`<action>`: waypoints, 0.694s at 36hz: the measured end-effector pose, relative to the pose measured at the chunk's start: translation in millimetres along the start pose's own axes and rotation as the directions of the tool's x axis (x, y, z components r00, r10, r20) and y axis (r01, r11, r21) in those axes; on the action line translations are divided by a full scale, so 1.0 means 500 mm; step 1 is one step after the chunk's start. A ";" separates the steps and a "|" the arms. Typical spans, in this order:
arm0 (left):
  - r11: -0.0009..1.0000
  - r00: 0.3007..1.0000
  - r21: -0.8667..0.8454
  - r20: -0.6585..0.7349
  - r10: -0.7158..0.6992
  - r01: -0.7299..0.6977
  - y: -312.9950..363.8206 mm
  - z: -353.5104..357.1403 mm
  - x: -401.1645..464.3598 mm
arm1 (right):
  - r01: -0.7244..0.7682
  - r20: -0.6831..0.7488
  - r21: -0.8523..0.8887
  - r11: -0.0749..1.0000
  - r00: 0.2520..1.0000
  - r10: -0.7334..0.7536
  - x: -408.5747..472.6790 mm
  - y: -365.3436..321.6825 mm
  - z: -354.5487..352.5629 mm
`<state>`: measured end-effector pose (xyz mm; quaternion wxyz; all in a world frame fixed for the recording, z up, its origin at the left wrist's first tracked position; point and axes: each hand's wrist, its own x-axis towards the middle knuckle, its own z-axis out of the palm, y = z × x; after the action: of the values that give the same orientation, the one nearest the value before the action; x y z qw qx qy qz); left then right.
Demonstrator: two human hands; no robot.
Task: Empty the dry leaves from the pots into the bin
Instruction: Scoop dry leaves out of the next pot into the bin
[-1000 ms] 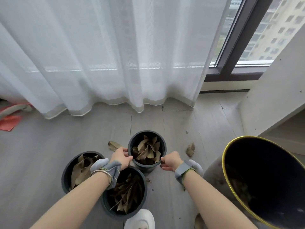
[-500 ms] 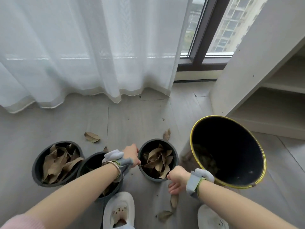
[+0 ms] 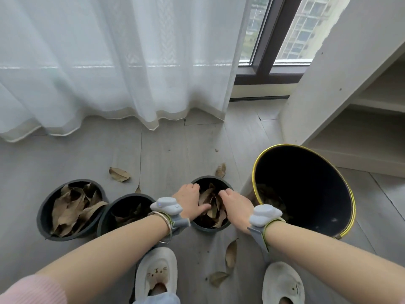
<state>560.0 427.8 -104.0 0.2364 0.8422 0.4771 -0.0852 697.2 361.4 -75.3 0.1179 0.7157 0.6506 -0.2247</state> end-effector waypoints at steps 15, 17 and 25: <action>0.992 0.988 0.028 0.083 -0.128 0.126 0.036 0.033 0.032 | 0.105 0.016 -0.171 0.980 0.994 -0.104 0.062 -0.014 0.034; 0.992 0.990 0.010 0.064 -0.128 0.127 0.033 0.033 0.031 | 0.096 -0.004 -0.165 0.982 0.995 -0.098 0.064 -0.018 0.036; 0.997 0.996 -0.018 0.052 -0.067 0.068 0.032 0.039 0.011 | 0.090 0.005 -0.146 0.985 0.996 -0.090 0.062 -0.013 0.034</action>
<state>577.8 415.7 -117.9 0.2540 0.8206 0.5000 -0.1101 689.4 381.7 -104.1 0.1593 0.6753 0.6971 -0.1807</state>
